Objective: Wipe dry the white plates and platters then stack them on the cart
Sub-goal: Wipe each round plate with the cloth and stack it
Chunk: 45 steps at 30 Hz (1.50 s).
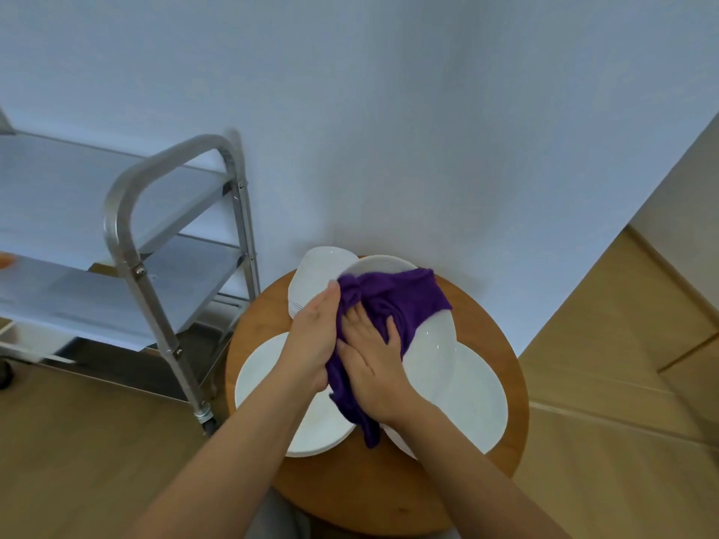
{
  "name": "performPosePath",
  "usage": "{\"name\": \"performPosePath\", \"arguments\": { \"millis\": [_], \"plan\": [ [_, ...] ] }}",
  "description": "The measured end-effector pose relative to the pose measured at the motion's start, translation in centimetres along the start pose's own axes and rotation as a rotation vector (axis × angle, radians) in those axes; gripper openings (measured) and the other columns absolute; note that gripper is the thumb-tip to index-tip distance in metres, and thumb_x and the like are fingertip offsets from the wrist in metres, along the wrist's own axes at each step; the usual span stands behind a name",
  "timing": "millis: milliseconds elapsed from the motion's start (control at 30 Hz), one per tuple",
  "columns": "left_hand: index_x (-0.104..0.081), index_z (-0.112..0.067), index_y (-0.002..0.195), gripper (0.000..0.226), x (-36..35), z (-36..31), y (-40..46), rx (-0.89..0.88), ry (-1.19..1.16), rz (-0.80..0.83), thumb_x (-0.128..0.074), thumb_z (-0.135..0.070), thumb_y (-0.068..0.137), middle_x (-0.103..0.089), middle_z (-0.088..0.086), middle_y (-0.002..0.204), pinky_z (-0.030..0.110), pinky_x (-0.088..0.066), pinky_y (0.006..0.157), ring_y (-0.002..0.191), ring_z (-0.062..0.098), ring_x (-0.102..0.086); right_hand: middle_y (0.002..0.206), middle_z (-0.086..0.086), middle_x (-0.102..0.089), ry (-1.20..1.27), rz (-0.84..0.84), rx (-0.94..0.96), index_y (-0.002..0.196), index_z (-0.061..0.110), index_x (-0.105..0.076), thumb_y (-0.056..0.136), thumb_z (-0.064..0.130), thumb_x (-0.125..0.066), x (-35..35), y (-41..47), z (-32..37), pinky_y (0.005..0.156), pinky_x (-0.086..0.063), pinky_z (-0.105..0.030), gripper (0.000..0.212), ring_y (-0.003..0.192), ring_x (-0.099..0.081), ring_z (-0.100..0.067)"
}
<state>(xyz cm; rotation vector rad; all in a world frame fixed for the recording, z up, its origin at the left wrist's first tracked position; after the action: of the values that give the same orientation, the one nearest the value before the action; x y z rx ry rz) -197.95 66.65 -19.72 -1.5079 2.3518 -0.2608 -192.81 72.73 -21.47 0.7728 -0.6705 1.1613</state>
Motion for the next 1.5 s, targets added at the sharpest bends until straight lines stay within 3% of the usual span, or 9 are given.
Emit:
{"name": "performPosePath", "arguments": {
  "millis": [133,333,567,733,867,1000,1167,1333,1500],
  "plan": [
    [-0.058,-0.024,0.095,0.032,1.0,-0.3,0.6,0.016,-0.039,-0.036,-0.043,-0.052,0.093,-0.066,0.007,0.094,0.029,-0.054,0.064,0.088,0.022,-0.064,0.144,0.03,-0.001,-0.023,0.244,0.111,0.146,0.04,-0.01,0.091,0.052,-0.012,-0.3,-2.8,-0.2,0.103,0.029,-0.018,0.056,0.126,0.018,0.025],
    [-0.056,-0.026,0.109,0.039,0.9,0.2,1.3,0.077,-0.003,-0.014,-0.042,-0.058,0.091,-0.063,0.007,0.102,0.041,-0.056,0.075,0.094,0.028,-0.061,0.147,0.022,0.017,-0.462,0.388,0.237,0.149,0.036,-0.013,0.084,0.063,-0.05,0.9,-5.2,-3.3,0.108,0.024,-0.034,0.08,0.133,0.027,0.002],
    [-0.056,-0.032,0.097,0.029,0.3,-0.8,1.6,0.089,0.247,0.215,-0.041,-0.057,0.091,-0.064,0.004,0.097,0.037,-0.054,0.07,0.092,0.025,-0.061,0.14,0.012,0.044,-0.844,0.536,0.342,0.13,0.05,0.037,0.077,0.043,-0.069,4.2,-5.1,-7.7,0.103,0.029,-0.042,0.118,0.129,0.04,-0.013],
    [-0.056,-0.028,0.105,0.039,-1.1,0.0,1.3,0.19,0.442,0.342,-0.04,-0.061,0.089,-0.061,0.003,0.109,0.039,-0.047,0.09,0.104,0.025,-0.056,0.146,-0.001,0.037,-1.196,0.607,0.606,0.134,0.038,0.038,0.074,0.041,-0.075,6.7,-2.4,-7.1,0.096,0.036,-0.046,0.129,0.138,0.029,-0.023],
    [-0.059,-0.027,0.112,0.046,-1.8,-0.9,1.3,0.154,0.565,0.415,-0.039,-0.062,0.09,-0.06,-0.003,0.106,0.034,-0.046,0.091,0.102,0.019,-0.056,0.16,-0.007,0.006,-1.354,0.575,0.809,0.147,0.032,0.019,0.073,0.036,-0.077,6.8,-0.7,-5.4,0.099,0.03,-0.05,0.121,0.146,0.001,-0.028],
    [-0.058,-0.027,0.109,0.044,0.0,-2.4,2.2,0.111,0.466,0.292,-0.045,-0.062,0.087,-0.062,0.006,0.112,0.043,-0.047,0.092,0.102,0.027,-0.059,0.159,-0.007,0.008,-1.25,0.449,0.721,0.146,0.034,0.02,0.073,0.041,-0.075,7.5,0.1,-5.6,0.104,0.026,-0.046,0.12,0.146,0.002,-0.026],
    [-0.054,-0.012,0.127,0.06,1.7,-3.8,3.4,0.052,0.19,0.116,-0.051,-0.057,0.087,-0.063,0.014,0.116,0.05,-0.049,0.092,0.103,0.033,-0.061,0.145,-0.004,0.037,-0.91,0.409,0.373,0.129,0.039,0.043,0.073,0.057,-0.065,5.3,-1.3,-6.6,0.105,0.028,-0.041,0.123,0.135,0.029,-0.018],
    [-0.053,-0.013,0.125,0.055,0.6,-2.4,3.0,0.067,0.078,0.011,-0.046,-0.056,0.091,-0.064,0.011,0.109,0.039,-0.055,0.074,0.095,0.03,-0.062,0.136,0.011,0.048,-0.467,0.385,0.203,0.128,0.05,0.037,0.084,0.07,-0.036,0.7,-3.2,-4.4,0.11,0.024,-0.04,0.087,0.127,0.046,-0.008],
    [-0.055,-0.013,0.116,0.049,0.3,1.0,1.9,0.15,-0.09,-0.102,-0.05,-0.054,0.089,-0.065,0.008,0.096,0.028,-0.049,0.058,0.086,0.022,-0.063,0.155,0.022,0.009,-0.016,0.259,0.095,0.141,0.05,0.011,0.09,0.052,-0.019,-0.4,-1.0,-1.5,0.111,0.021,-0.029,0.059,0.133,0.018,0.013]
  ]
}}
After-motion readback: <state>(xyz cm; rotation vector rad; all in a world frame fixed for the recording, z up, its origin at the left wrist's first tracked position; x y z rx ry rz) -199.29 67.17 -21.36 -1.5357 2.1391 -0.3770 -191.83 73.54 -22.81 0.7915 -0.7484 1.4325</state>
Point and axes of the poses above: each hand's wrist, its own y-axis towards the middle knuckle, its own x-axis out of the back of the hand, z = x × y, the point moved 6 cm from there along y, towards the middle knuckle
